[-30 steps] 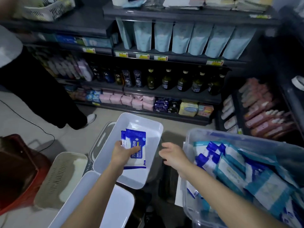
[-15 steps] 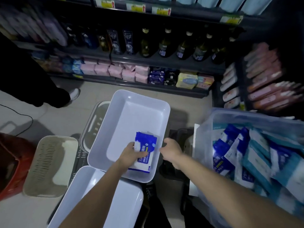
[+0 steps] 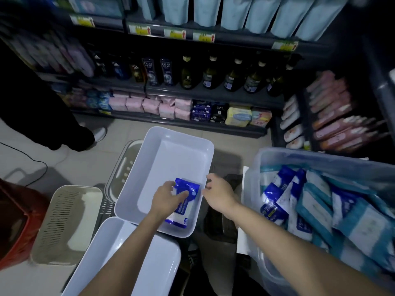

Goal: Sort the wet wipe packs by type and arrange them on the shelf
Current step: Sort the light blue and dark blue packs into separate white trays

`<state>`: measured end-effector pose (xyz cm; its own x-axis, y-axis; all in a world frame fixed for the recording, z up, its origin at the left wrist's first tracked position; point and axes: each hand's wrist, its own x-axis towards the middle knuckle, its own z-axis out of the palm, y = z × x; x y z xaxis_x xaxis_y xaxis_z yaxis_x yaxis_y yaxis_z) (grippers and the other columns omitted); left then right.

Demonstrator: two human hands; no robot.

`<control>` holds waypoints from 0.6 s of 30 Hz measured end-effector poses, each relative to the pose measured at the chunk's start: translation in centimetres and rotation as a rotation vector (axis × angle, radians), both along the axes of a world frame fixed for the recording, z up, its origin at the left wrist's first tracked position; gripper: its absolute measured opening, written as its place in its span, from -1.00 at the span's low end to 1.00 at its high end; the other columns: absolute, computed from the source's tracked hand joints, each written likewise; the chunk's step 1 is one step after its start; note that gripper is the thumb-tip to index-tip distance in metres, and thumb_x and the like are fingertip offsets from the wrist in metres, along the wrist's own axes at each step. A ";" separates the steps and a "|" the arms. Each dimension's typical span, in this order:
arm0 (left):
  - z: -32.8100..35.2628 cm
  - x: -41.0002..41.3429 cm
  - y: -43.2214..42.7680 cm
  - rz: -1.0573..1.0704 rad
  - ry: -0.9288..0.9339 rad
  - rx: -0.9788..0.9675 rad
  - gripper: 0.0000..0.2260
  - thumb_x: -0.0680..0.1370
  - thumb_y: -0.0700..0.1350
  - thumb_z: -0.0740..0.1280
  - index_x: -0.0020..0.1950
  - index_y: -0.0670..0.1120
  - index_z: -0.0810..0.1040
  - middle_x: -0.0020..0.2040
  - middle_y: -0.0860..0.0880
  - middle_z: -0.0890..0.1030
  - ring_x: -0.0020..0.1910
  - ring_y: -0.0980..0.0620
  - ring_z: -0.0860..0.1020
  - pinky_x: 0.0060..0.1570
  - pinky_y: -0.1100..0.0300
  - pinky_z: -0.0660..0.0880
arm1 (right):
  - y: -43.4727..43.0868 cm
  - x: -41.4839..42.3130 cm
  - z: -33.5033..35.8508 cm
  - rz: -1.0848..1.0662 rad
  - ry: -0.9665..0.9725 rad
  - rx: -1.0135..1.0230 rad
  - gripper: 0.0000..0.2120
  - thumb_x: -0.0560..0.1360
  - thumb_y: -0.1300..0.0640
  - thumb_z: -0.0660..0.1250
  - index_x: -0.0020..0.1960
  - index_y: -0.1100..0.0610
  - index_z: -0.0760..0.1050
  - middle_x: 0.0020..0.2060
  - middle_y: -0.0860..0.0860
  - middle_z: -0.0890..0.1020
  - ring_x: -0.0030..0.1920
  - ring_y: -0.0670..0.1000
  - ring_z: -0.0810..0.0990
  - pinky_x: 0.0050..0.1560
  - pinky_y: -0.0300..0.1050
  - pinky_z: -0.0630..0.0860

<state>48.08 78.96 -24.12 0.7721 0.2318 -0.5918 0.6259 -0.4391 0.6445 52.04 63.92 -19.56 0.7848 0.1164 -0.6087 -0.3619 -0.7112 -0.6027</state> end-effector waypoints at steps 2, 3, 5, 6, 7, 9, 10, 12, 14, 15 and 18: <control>2.5 0.3 -1.3 0.002 -0.089 -0.005 -0.62 0.50 -0.01 0.40 0.26 -0.11 0.47 0.17 -0.02 0.59 0.00 0.06 0.54 -0.09 0.26 0.41 | -0.9 0.0 2.4 0.012 -0.089 0.015 -0.61 0.55 0.21 0.25 0.37 0.16 0.36 0.20 0.07 0.56 0.17 0.04 0.53 0.07 -0.18 0.45; 3.6 0.5 -2.1 0.005 -0.127 -0.017 -0.63 0.50 -0.01 0.41 0.26 -0.10 0.49 0.17 -0.02 0.59 0.03 0.06 0.54 -0.03 0.26 0.41 | -1.5 0.1 3.6 -0.008 -0.140 0.038 -0.62 0.55 0.22 0.24 0.36 0.16 0.37 0.18 0.07 0.56 0.15 0.03 0.54 0.10 -0.18 0.44; 5.8 0.9 -4.0 0.009 -0.205 -0.040 -0.65 0.49 -0.03 0.42 0.23 -0.09 0.52 0.14 -0.02 0.59 0.07 0.07 0.53 0.06 0.26 0.39 | -3.1 0.1 6.0 -0.076 -0.249 0.094 -0.66 0.55 0.27 0.23 0.31 0.18 0.43 0.09 0.04 0.59 0.06 0.00 0.55 0.10 -0.23 0.42; 7.1 1.0 -5.3 -0.001 -0.248 -0.050 -0.68 0.49 -0.04 0.42 0.21 -0.09 0.54 0.12 0.00 0.59 0.08 0.08 0.53 0.07 0.27 0.38 | -4.3 0.0 7.0 -0.113 -0.303 0.120 -0.69 0.54 0.30 0.22 0.27 0.19 0.47 0.04 0.03 0.59 0.02 -0.03 0.54 0.07 -0.26 0.42; 8.2 1.1 -6.5 -0.017 -0.287 -0.057 -0.70 0.49 -0.05 0.42 0.19 -0.09 0.55 0.10 0.02 0.59 0.07 0.09 0.53 0.07 0.28 0.38 | -5.5 -0.2 7.8 -0.148 -0.356 0.137 -0.72 0.54 0.31 0.22 0.23 0.20 0.49 0.03 0.04 0.60 0.01 -0.03 0.54 0.07 -0.26 0.43; 10.0 1.2 -9.2 -0.061 -0.358 -0.060 -0.74 0.49 -0.07 0.42 0.14 -0.10 0.56 0.05 0.04 0.60 0.05 0.10 0.54 0.06 0.29 0.39 | -8.6 -0.8 8.8 -0.218 -0.453 0.138 -0.73 0.53 0.33 0.22 0.20 0.21 0.52 0.06 0.07 0.62 0.05 0.01 0.58 0.12 -0.17 0.48; 10.7 1.3 -10.6 -0.087 -0.392 -0.057 -0.74 0.48 -0.08 0.43 0.13 -0.10 0.57 0.04 0.03 0.61 0.04 0.09 0.55 0.06 0.27 0.42 | -10.4 -1.2 9.1 -0.254 -0.492 0.130 -0.73 0.52 0.33 0.23 0.19 0.21 0.52 0.07 0.07 0.63 0.05 0.02 0.59 0.14 -0.15 0.49; 11.9 1.4 -13.3 -0.159 -0.470 -0.046 -0.74 0.47 -0.08 0.44 0.13 -0.10 0.57 0.00 0.02 0.62 0.00 0.09 0.57 0.07 0.23 0.48 | -14.3 -2.1 9.1 -0.311 -0.536 0.109 -0.74 0.52 0.33 0.24 0.19 0.21 0.53 0.07 0.06 0.63 0.04 -0.01 0.58 0.14 -0.17 0.48; 12.6 1.3 -15.9 -0.256 -0.513 -0.050 -0.75 0.48 -0.10 0.43 0.13 -0.09 0.57 -0.03 0.04 0.61 -0.06 0.11 0.58 0.04 0.23 0.51 | -18.5 -3.2 8.7 -0.345 -0.557 0.040 -0.74 0.52 0.33 0.25 0.19 0.21 0.54 0.08 0.08 0.62 0.08 0.01 0.58 0.16 -0.12 0.49; 12.7 1.2 -17.2 -0.307 -0.518 -0.057 -0.76 0.49 -0.10 0.42 0.14 -0.09 0.56 -0.04 0.04 0.61 -0.08 0.12 0.59 0.02 0.22 0.53 | -20.6 -3.7 8.3 -0.347 -0.560 -0.018 -0.73 0.52 0.32 0.25 0.20 0.21 0.54 0.10 0.10 0.61 0.12 0.04 0.58 0.18 -0.09 0.49; 12.2 0.7 -20.6 -0.464 -0.488 -0.043 -0.75 0.51 -0.10 0.39 0.17 -0.11 0.54 0.03 -0.03 0.61 -0.04 0.05 0.59 0.04 0.10 0.55 | -26.7 -5.2 7.4 -0.283 -0.456 -0.251 -0.71 0.56 0.25 0.24 0.27 0.21 0.49 0.20 0.12 0.54 0.20 0.10 0.52 0.19 -0.05 0.44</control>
